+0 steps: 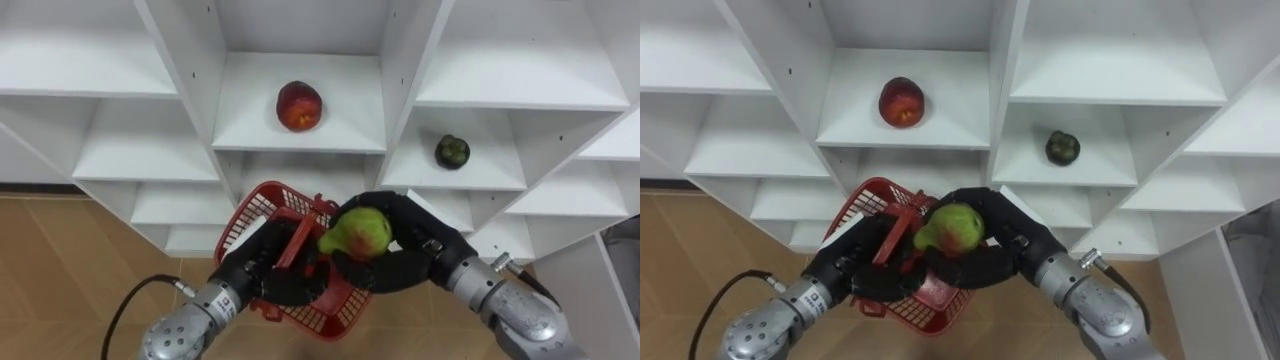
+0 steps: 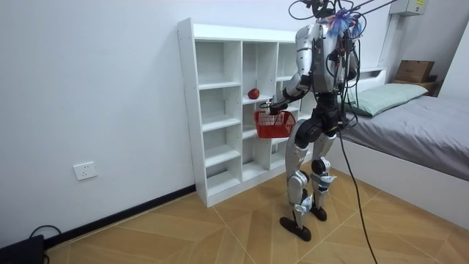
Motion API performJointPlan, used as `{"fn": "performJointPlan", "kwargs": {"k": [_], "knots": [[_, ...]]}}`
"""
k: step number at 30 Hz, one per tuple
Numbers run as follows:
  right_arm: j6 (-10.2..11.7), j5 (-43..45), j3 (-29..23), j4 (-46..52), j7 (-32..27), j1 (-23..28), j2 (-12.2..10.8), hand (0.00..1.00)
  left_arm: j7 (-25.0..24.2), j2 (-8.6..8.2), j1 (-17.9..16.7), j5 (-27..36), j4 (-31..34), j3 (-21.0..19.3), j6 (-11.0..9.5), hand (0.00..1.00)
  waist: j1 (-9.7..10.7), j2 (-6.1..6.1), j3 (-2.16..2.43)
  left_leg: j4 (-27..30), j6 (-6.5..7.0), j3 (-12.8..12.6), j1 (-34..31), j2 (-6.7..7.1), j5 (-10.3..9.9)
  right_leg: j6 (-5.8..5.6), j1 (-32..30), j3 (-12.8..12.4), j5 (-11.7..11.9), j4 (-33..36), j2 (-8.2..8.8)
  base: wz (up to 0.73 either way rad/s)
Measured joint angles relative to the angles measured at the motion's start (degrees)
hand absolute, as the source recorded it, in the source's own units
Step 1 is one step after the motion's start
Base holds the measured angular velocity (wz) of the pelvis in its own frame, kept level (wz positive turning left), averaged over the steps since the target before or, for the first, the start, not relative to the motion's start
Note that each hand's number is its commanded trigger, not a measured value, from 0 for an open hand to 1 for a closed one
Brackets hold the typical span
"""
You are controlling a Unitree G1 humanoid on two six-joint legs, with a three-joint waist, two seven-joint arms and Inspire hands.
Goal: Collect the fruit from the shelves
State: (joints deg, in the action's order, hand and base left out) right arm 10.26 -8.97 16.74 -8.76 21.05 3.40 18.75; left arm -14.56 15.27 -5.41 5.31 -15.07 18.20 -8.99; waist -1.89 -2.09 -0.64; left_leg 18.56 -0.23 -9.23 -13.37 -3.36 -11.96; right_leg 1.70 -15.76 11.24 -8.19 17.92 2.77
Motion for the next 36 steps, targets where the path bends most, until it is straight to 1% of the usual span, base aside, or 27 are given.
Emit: {"fn": "performJointPlan", "kwargs": {"k": [6,20,25,32,35,36], "knots": [[-0.4,0.0,0.0,0.1,-0.5,0.0,0.2,1.00,0.0,0.07,-1.1,-0.4,0.0,0.0,0.0,1.00,0.0,0.01,0.02,-0.2,0.00,0.0,0.1,0.02,0.0,0.00,-0.1,0.0,0.0,0.0,0.00,0.00],[-0.4,0.0,0.0,0.1,-1.1,0.0,0.3,1.00,0.2,0.08,-1.5,-1.3,-0.1,-0.1,0.0,1.00,-0.2,0.00,0.03,-0.2,0.00,-0.1,0.2,0.06,0.0,0.00,-0.1,-0.2,0.0,0.1,-0.04,0.00],[-0.5,0.5,0.0,-0.7,-2.0,0.0,0.3,1.00,0.6,0.12,-1.2,-2.6,-4.1,-0.2,0.0,1.00,-0.2,0.00,0.02,0.1,0.01,-0.1,0.1,0.02,0.0,0.01,0.0,-0.2,0.0,-0.1,-0.27,0.00],[-0.5,0.6,0.0,-1.4,-2.1,0.1,0.4,1.00,0.4,0.48,-1.3,-2.8,-4.0,-0.2,0.2,1.00,-0.2,0.00,0.02,0.0,0.01,0.0,0.0,-0.02,0.0,0.04,-0.1,-0.2,0.0,0.1,-0.19,0.00],[-0.4,2.4,0.0,-1.4,-2.1,0.1,0.4,1.00,0.5,0.43,-0.8,-2.8,-4.0,-0.2,0.1,1.00,-0.1,-0.01,0.02,0.0,0.00,0.0,0.0,-0.02,0.0,0.04,0.0,-0.2,0.0,0.1,0.03,0.00],[-0.4,4.2,0.1,-1.4,-2.1,0.0,0.3,1.00,0.5,0.41,-0.6,-2.7,-3.9,-0.2,0.1,1.00,0.0,-0.06,0.03,0.0,0.01,0.0,0.0,0.01,0.0,0.04,-0.1,-0.3,0.0,0.2,0.08,0.00]]}}
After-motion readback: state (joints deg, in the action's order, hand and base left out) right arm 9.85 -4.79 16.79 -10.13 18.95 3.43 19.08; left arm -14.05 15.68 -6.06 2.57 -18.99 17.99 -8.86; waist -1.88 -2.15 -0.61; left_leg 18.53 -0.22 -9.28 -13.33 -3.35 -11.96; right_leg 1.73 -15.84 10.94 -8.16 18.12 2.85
